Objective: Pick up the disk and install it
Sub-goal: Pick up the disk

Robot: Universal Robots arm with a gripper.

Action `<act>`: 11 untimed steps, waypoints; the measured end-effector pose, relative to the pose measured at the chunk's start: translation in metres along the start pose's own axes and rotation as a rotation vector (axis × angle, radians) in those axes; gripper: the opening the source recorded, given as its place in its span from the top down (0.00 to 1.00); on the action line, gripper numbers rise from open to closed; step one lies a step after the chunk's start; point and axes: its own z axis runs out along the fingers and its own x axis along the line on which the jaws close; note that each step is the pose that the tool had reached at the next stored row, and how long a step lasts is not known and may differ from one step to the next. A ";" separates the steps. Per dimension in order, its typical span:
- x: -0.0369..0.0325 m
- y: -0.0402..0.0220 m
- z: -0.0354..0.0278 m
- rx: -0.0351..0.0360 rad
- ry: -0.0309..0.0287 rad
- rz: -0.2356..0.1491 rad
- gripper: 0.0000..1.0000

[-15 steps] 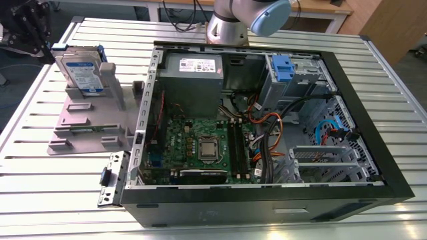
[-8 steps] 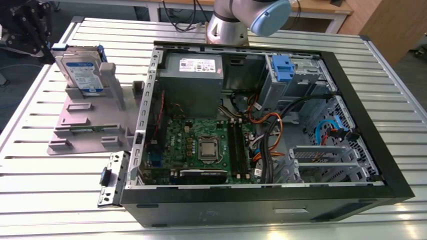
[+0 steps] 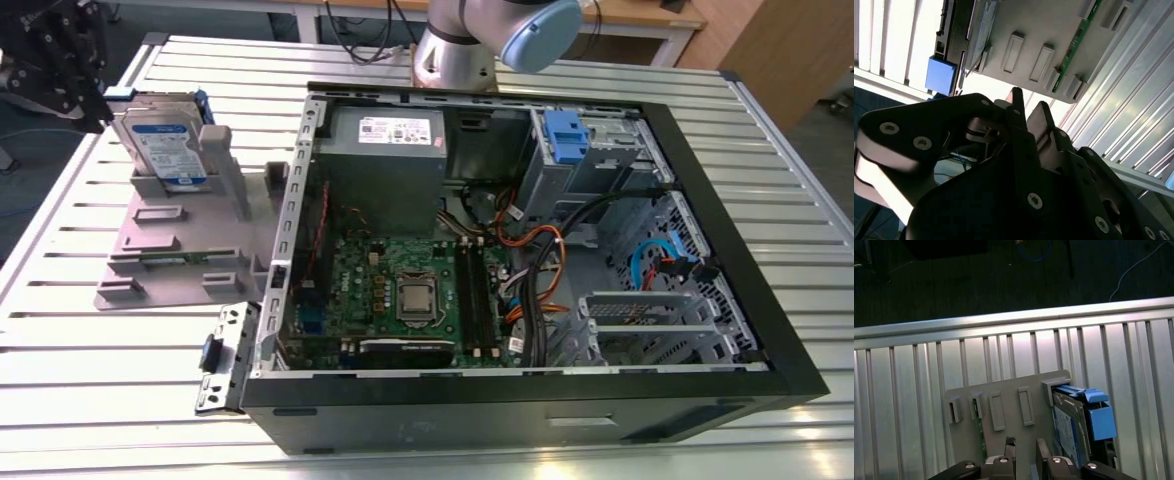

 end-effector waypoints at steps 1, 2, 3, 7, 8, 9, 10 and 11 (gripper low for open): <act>0.0000 0.0000 0.0000 0.0000 0.0000 0.000 0.71; 0.0000 0.0000 0.0000 0.0000 0.0000 0.000 0.65; 0.0000 0.0000 0.0000 0.0000 0.0000 0.000 0.59; 0.0000 0.0000 0.0000 0.0000 0.0000 0.001 0.47; 0.0000 0.0000 0.0000 0.0000 -0.0001 0.001 0.47; 0.0000 0.0000 0.0000 0.0000 -0.0001 0.001 0.47; 0.0000 0.0000 0.0000 0.0000 -0.0001 0.001 0.47; 0.0000 0.0000 0.0000 0.0001 -0.0001 0.001 0.47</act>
